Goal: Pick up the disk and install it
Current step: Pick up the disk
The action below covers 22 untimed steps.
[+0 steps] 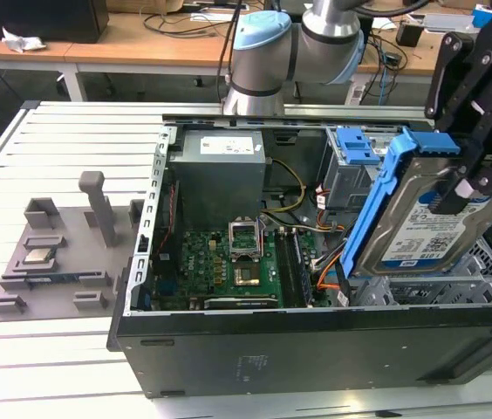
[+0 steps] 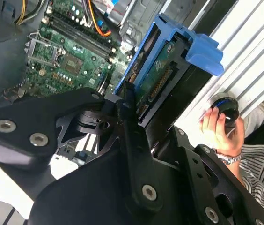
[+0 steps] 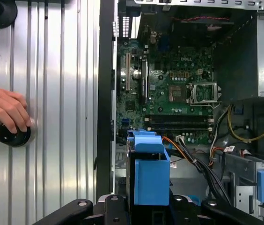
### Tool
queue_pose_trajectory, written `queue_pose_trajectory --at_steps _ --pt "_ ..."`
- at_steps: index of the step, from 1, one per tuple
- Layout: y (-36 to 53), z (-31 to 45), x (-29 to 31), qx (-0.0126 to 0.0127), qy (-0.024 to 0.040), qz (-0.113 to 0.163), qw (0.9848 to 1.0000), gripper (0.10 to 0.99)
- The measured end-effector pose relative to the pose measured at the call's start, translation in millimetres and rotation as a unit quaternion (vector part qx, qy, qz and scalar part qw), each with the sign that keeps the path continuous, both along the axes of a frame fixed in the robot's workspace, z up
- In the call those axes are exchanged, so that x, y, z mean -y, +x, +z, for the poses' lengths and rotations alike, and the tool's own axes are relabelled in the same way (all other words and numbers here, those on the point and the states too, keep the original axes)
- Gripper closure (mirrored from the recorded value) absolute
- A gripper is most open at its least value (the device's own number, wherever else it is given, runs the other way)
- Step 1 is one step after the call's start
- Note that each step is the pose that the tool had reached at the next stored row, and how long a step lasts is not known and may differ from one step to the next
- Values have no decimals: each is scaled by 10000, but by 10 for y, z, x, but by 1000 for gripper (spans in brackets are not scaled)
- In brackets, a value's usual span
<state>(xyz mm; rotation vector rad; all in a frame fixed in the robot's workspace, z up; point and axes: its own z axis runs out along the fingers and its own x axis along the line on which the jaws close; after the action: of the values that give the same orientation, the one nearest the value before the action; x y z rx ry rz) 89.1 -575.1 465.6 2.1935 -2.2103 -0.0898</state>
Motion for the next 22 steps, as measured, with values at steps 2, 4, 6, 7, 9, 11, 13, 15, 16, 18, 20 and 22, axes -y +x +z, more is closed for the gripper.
queue_pose_trajectory --at_steps 2,4,6,7,9,11,13,15,16,18,20,22 --pt "137 -28 -20 -5 0 1 10000 729" --pt "211 -40 -38 -7 -2 0 10000 729" --pt "273 -50 -58 -9 -5 1 10000 729" --pt "294 -56 -66 -10 -6 1 10000 729" --pt "341 -78 -85 -13 -12 0 10000 729" --pt "397 -103 -108 -15 -15 0 10000 729" --pt "436 -124 -127 -18 -15 1 10000 729" --pt "474 -149 -153 -22 -14 1 10000 729" --pt "488 -154 -157 -23 -15 0 10000 729" --pt "526 -163 -165 -25 -17 0 10000 729" --pt "526 -164 -165 -25 -16 0 10000 729" --pt "527 -165 -165 -25 -15 0 10000 729"
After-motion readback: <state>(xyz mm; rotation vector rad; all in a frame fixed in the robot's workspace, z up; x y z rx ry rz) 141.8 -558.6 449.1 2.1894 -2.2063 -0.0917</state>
